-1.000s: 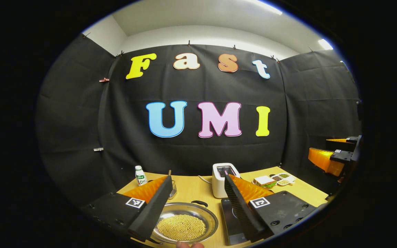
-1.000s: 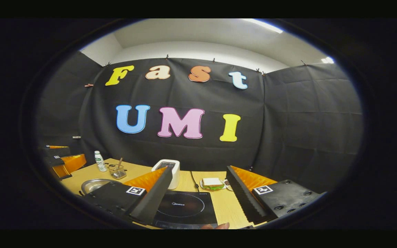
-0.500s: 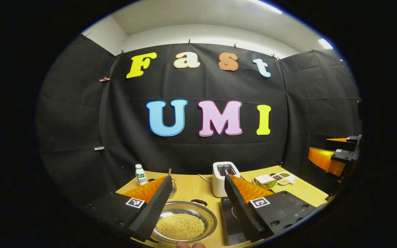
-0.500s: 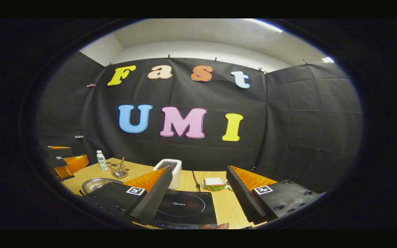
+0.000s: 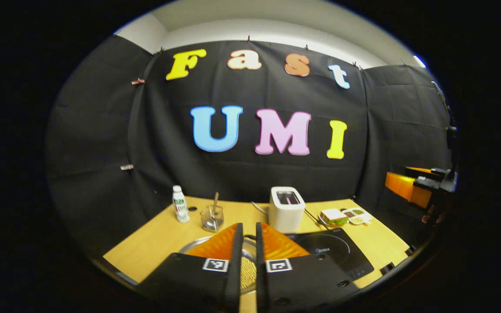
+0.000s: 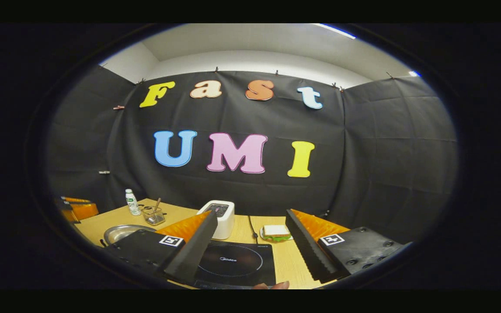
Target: First push the handle of the pot to place it horizontally, then grasp the pot with both hands and set it on the induction cooktop.
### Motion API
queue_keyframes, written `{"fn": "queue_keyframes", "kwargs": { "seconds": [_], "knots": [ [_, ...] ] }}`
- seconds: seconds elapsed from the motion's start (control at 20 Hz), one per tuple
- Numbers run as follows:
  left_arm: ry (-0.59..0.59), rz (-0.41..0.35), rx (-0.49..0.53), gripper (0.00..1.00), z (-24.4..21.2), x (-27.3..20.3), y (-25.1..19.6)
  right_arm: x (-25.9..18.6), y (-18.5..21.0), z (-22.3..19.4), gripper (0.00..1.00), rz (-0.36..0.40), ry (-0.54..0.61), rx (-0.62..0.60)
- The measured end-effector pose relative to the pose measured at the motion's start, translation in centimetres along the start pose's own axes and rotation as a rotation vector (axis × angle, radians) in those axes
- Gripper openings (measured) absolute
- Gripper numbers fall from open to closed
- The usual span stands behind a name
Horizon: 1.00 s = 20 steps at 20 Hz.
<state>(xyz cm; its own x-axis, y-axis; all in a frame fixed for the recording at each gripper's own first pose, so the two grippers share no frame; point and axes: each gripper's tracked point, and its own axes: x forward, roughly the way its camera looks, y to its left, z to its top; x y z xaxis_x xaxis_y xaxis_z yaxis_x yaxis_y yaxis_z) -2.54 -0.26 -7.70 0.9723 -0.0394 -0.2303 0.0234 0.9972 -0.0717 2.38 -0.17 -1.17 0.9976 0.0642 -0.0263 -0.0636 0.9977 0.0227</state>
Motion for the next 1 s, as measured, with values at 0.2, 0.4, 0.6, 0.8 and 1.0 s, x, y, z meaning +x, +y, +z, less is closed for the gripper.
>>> {"fn": "queue_keyframes", "kwargs": {
  "seconds": [0.2, 0.4, 0.6, 0.8, 1.0],
  "knots": [
    [0.239, -0.069, -0.017, 0.05, -7.1, -0.1, 0.3, -0.6, 0.2, -0.4, 0.98, 0.002, 0.013, -0.014],
    [0.526, -0.12, -0.012, 0.05, -16.1, -2.2, 0.5, -1.6, -0.2, -0.7, 0.96, -0.017, 0.021, -0.011],
    [0.714, -0.163, -0.065, 0.05, -20.9, -3.2, 2.5, -2.8, -0.5, -1.6, 0.96, -0.03, 0.043, -0.019],
    [0.823, -0.161, -0.092, 0.05, -22.8, -2.9, 5.9, -4.1, -0.9, -1.6, 0.98, -0.04, 0.048, -0.039],
    [0.876, -0.178, -0.074, 0.05, -23.7, -2.2, 7.8, -5.5, -1.2, -2.0, 0.96, -0.05, 0.054, -0.048]
  ]
}}
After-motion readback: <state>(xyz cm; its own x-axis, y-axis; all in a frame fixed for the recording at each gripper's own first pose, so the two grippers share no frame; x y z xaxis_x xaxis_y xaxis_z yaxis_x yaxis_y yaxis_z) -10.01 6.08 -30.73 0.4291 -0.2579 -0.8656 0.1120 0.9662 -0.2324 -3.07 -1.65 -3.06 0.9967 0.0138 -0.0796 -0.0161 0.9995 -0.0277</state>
